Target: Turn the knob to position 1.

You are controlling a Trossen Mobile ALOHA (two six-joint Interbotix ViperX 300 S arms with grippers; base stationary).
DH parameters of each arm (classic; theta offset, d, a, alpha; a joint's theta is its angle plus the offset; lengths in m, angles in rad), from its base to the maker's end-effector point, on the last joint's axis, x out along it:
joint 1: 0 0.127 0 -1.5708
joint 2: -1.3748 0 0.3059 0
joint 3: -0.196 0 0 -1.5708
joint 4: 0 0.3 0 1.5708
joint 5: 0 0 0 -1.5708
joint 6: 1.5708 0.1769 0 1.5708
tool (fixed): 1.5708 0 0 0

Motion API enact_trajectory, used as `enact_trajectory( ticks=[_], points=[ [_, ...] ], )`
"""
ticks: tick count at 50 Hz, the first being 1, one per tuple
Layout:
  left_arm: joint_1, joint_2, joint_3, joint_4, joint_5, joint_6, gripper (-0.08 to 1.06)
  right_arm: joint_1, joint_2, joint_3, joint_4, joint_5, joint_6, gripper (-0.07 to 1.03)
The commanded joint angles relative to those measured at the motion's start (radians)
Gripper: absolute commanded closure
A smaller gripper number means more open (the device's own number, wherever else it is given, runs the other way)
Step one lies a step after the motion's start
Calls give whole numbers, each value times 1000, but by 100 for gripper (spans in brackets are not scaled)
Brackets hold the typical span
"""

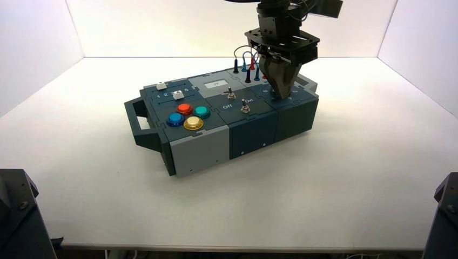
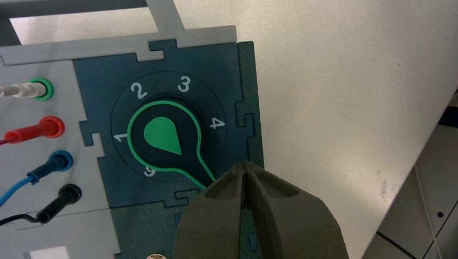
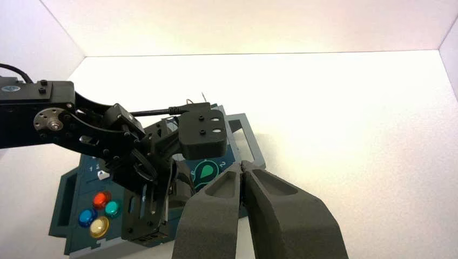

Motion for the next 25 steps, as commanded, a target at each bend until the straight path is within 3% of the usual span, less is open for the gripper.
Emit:
enact_trajectory(
  ticks=[1, 25],
  points=[
    [-3, -17, -34, 0, -2, 9, 101, -6, 6, -14, -2, -11, 3, 99],
    [20, -2, -52, 5, 0, 11, 101, -6, 5, -14, 0, -12, 3, 99]
  ],
)
